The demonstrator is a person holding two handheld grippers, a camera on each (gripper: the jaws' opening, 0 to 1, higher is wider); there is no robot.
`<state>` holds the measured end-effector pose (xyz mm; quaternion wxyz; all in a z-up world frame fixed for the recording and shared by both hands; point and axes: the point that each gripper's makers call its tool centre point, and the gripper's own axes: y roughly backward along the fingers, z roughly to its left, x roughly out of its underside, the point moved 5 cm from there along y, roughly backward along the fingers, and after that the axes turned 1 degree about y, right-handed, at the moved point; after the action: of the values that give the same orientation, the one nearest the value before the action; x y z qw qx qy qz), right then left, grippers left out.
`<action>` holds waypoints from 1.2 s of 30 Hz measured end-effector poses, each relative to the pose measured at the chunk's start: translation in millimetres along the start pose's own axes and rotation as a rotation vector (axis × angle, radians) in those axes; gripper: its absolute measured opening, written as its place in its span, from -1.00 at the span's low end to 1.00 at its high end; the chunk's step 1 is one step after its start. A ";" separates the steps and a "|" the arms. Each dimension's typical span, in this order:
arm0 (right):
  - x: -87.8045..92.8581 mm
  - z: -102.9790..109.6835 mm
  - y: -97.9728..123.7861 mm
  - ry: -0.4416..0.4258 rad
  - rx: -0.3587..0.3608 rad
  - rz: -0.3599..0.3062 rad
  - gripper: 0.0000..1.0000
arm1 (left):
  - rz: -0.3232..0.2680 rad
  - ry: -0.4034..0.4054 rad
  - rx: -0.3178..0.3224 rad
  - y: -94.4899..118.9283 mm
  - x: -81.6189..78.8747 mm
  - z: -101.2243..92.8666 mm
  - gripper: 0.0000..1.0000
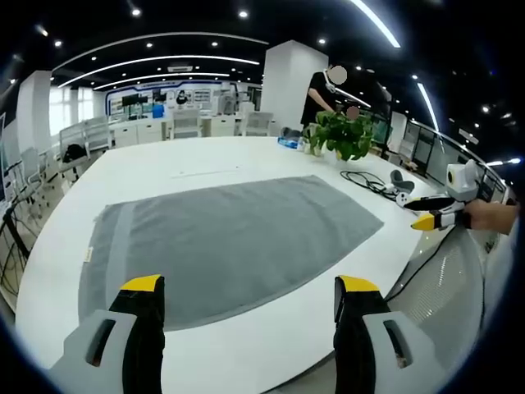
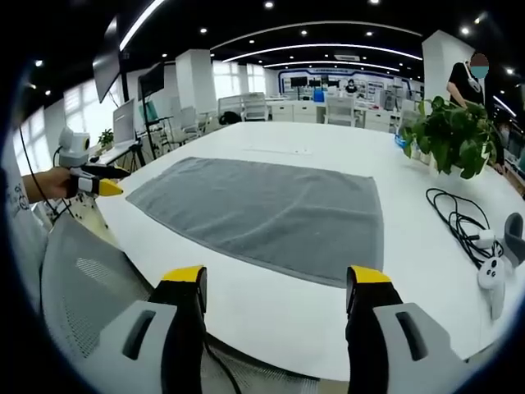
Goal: Fold the towel on the table until its edges align and the towel forms a compact rectangular stack.
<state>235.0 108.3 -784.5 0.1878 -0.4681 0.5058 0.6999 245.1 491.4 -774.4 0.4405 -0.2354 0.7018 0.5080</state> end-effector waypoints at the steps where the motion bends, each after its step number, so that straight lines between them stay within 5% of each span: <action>1: -0.1 -0.3 -0.1 -0.001 0.001 0.000 0.39 | 0.000 -0.001 -0.001 -0.1 0.1 0.2 0.75; 21: 2.5 -9.3 -3.3 -0.049 0.029 0.012 0.41 | 0.013 -0.002 0.017 -11.6 0.1 -2.0 0.75; 27: 4.3 -10.4 -4.7 -0.066 0.012 0.026 0.41 | 0.012 -0.006 0.028 -19.1 -1.2 -11.2 0.75; 36: 3.1 -40.6 0.7 -0.176 0.022 -0.009 0.44 | 0.022 -0.038 0.075 -38.9 -12.0 -37.2 0.75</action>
<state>251.8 71.5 -788.8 0.2398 -0.4048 0.4930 0.7318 267.2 441.2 -780.2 0.4566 -0.2011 0.7146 0.4904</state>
